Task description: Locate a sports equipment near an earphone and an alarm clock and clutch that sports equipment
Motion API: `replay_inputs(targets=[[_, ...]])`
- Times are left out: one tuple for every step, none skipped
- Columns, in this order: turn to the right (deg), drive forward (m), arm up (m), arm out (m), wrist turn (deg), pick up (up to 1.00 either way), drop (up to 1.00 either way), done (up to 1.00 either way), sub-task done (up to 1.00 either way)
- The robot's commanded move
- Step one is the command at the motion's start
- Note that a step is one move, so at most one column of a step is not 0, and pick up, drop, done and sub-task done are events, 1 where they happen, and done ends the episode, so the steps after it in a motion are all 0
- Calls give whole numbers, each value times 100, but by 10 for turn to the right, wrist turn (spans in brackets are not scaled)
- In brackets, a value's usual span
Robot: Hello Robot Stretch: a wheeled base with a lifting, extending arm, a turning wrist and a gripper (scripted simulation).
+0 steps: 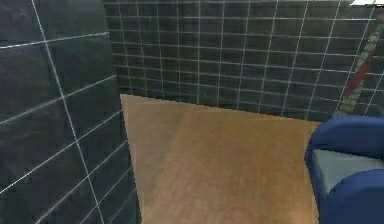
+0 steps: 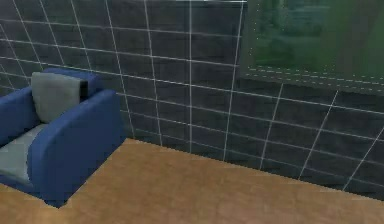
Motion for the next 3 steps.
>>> replay_inputs(targets=[[0, 100, 0, 0, 0, 0, 0, 0, 0], [0, 20, 0, 0, 0, 0, 0, 0, 0], [150, 0, 0, 0, 0, 0, 0, 0, 0]])
